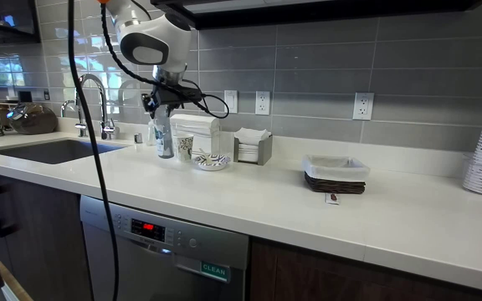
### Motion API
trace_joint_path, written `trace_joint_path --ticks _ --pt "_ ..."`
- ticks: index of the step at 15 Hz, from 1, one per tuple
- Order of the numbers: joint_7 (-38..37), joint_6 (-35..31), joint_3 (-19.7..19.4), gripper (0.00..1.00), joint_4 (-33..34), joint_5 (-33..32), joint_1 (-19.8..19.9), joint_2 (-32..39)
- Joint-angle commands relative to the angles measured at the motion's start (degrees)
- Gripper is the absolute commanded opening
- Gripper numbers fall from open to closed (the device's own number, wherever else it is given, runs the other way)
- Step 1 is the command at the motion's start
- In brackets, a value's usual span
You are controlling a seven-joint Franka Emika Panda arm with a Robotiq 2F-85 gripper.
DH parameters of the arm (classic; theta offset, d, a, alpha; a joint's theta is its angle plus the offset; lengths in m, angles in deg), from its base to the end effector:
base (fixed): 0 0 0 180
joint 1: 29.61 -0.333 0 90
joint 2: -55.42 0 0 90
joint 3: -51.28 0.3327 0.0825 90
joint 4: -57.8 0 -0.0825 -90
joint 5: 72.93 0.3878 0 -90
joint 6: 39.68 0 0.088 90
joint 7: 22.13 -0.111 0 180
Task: Pour some contents from the bottle into the cup
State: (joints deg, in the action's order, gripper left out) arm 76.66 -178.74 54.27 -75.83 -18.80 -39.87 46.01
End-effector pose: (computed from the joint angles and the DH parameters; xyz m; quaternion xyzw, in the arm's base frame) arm 0.4942 0.1222 0.4421 -0.7449 -0.5645 -0.3137 0.1678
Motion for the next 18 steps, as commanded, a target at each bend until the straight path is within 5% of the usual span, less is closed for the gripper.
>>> trace_joint_path --ticks 1,5,16,18 --pt "10.3 5.5 -2.8 0.3 -0.5 13.5 1.0 0.7" --pt "18.6 12.1 -3.8 0.3 -2.3 20.9 4.2 3.0" --pt "23.0 10.7 -0.5 0.3 -3.2 18.0 5.3 5.2" --pt "23.2 10.5 0.1 0.81 -3.2 17.8 5.2 5.3"
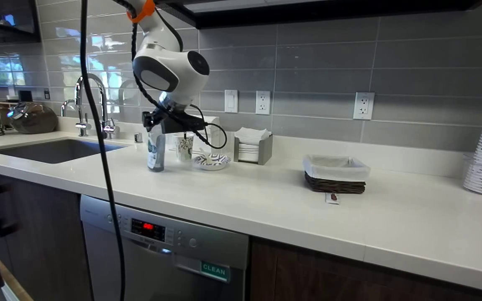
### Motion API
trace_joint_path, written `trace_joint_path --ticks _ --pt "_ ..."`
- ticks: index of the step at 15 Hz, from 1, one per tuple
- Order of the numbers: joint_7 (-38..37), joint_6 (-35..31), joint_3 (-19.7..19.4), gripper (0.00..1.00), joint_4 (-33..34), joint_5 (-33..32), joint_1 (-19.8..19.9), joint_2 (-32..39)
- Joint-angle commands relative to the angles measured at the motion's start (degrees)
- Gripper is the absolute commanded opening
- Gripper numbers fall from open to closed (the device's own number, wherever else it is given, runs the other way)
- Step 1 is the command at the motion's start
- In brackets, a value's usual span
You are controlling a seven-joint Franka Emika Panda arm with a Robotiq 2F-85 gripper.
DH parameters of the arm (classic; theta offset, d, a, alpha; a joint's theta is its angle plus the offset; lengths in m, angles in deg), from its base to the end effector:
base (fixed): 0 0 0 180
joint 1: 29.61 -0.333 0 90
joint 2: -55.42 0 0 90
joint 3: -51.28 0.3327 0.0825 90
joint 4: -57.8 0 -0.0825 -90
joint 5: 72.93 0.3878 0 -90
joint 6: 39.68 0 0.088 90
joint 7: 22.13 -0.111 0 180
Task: Pour some contents from the bottle into the cup
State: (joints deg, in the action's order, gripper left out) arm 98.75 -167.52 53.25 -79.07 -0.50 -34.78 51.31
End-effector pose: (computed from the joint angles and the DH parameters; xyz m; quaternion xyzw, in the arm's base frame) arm 0.4855 0.0932 0.3671 -0.6970 -0.5575 -0.3578 0.2743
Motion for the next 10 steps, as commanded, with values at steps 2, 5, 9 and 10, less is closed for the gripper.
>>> trace_joint_path --ticks 2,5,9,10 --pt "1.7 -1.0 1.5 0.95 0.0 -0.5 0.1 0.0" --pt "3.3 -0.6 1.6 1.0 -0.5 1.0 0.2 0.0" --pt "10.4 1.0 0.9 1.0 -2.4 6.0 0.7 -0.1" --pt "13.4 2.5 0.5 1.0 -2.9 7.5 1.0 0.3"
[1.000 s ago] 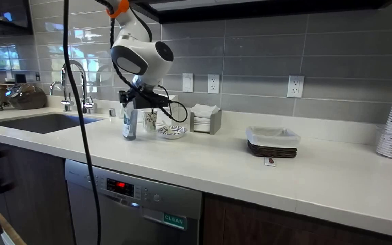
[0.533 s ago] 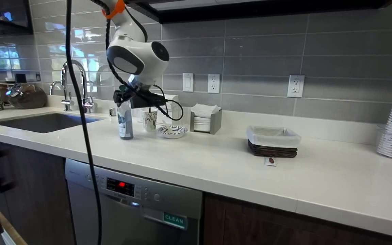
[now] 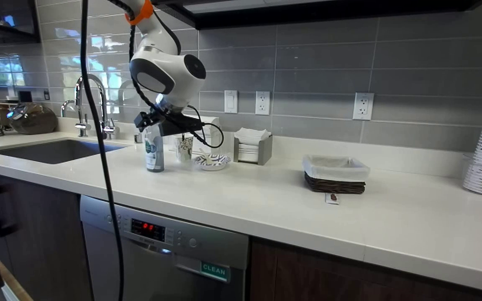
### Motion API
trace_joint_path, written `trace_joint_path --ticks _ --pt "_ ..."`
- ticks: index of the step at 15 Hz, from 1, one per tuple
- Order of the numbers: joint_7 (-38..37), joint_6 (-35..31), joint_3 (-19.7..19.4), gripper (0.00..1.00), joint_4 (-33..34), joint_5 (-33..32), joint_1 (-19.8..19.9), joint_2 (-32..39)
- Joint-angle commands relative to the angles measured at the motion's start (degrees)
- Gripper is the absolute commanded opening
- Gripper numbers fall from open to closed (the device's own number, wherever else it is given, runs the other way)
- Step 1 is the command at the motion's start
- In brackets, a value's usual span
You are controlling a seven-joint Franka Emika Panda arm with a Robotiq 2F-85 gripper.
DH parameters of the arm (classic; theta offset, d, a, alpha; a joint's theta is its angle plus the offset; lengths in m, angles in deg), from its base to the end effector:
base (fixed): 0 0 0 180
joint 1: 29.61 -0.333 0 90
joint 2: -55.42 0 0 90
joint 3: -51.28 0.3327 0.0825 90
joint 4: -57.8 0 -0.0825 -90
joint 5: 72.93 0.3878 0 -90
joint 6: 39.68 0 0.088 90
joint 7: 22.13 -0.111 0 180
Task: Pour some contents from the bottle into the cup
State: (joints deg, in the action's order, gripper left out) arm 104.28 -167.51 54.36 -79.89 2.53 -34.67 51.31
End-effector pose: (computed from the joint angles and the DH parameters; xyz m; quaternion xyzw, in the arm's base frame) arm 0.4805 0.1017 0.3620 -0.6737 -0.5752 -0.3769 0.2706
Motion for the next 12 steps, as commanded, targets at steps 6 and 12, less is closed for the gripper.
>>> trace_joint_path --ticks 6,12 --pt "20.7 10.2 -2.5 1.0 -3.7 10.4 3.3 4.7" --pt "26.0 17.0 -3.3 0.96 -2.1 11.4 4.6 10.2"
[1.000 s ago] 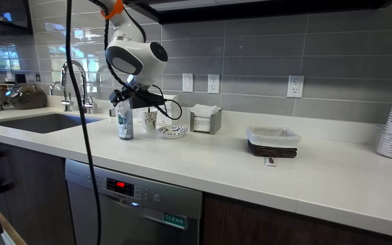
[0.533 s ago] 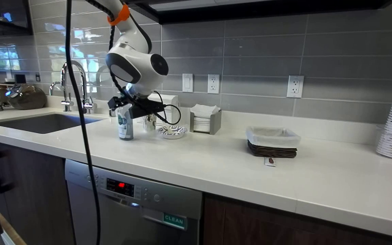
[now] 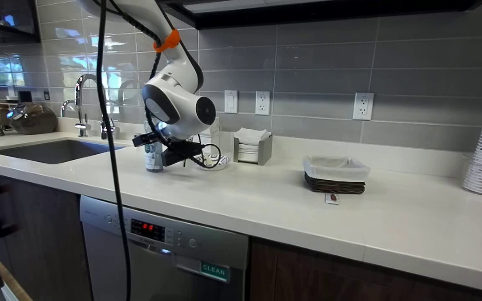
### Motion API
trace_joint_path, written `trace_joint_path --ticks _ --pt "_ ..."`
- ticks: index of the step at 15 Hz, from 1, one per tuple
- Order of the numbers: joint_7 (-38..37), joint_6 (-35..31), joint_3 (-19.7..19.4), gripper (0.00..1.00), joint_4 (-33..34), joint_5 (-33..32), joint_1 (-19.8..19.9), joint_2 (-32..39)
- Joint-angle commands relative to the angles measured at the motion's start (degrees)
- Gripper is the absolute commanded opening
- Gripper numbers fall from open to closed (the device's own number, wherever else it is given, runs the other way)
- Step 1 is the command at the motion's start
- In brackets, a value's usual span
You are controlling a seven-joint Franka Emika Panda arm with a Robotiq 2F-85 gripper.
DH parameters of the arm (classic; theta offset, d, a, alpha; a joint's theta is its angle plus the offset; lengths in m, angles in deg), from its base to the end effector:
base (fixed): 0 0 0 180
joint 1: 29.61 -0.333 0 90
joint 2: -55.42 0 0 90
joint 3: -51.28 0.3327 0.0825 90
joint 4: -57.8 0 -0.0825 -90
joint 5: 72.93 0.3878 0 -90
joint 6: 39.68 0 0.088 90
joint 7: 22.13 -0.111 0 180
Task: Pour some contents from the bottle into the cup
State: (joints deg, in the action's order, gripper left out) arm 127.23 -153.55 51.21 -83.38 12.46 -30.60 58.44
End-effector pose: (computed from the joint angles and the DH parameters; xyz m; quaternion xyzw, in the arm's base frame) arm 0.4616 0.0731 0.2898 -0.5947 -0.5761 -0.4546 0.3282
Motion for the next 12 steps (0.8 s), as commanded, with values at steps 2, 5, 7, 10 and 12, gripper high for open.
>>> trace_joint_path --ticks 2,5,7,10,12 --pt "3.9 2.9 -0.1 0.9 2.0 2.7 0.6 3.8" --pt "4.5 2.6 -0.1 0.9 3.1 5.0 0.5 4.4" --pt "4.6 2.3 0.0 0.92 3.8 6.7 0.4 4.8" --pt "3.9 3.2 0.3 0.89 5.2 6.7 0.1 6.4" --pt "3.8 3.4 0.6 0.86 6.2 6.8 -0.2 7.7"
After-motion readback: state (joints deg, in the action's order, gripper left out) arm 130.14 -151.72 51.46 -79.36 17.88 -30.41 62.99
